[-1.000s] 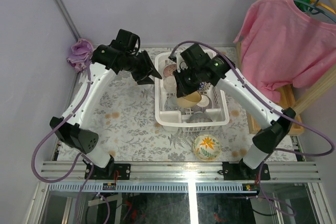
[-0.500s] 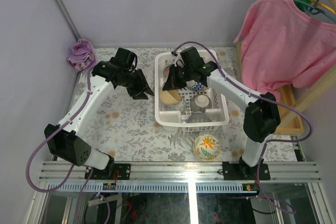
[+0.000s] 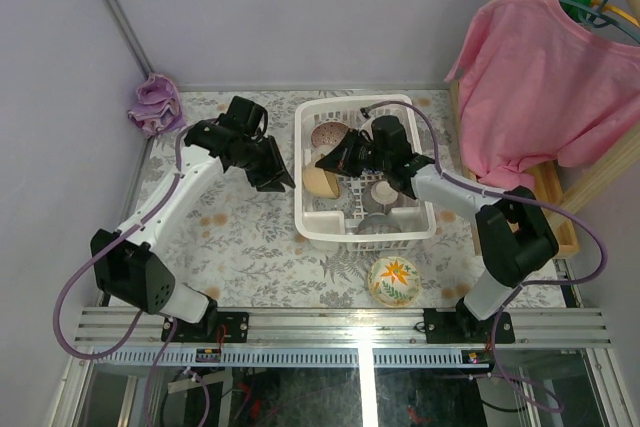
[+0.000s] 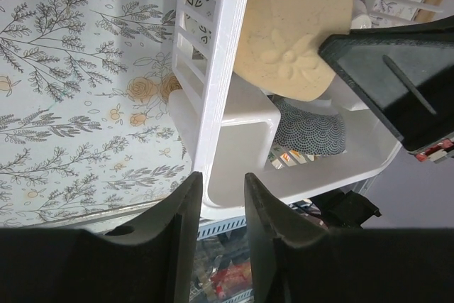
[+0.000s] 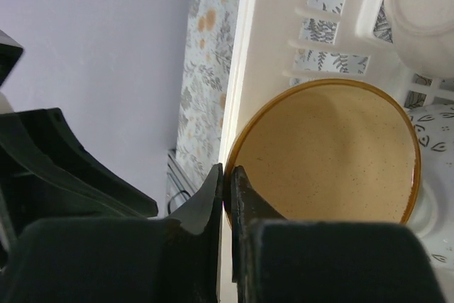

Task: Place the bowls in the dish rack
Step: Turn the bowl upside down on the dish rack.

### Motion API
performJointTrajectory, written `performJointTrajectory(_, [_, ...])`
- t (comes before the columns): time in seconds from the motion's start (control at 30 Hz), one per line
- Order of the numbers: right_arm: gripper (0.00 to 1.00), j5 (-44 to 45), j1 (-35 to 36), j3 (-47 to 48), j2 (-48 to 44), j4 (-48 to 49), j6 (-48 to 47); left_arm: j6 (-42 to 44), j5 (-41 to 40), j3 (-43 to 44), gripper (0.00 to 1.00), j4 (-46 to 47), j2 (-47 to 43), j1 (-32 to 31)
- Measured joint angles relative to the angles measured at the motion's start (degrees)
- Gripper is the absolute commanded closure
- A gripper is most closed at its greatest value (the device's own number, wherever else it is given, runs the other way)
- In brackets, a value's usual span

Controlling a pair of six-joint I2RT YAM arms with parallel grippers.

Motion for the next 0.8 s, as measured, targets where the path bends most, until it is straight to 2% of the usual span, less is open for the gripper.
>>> performJointTrajectory(0.43, [1.00,5.1,-0.7,-11.6,-3.0,24.2,15.8,1.8,-0.9,-0.7,0.74,0.1,1.6,-1.1])
performJointTrajectory(0.8, [1.00,10.8,-0.6,-19.2,-1.4,38.6,24.7,3.3,-2.2,-0.7,0.74,-0.1,2.9,-2.4])
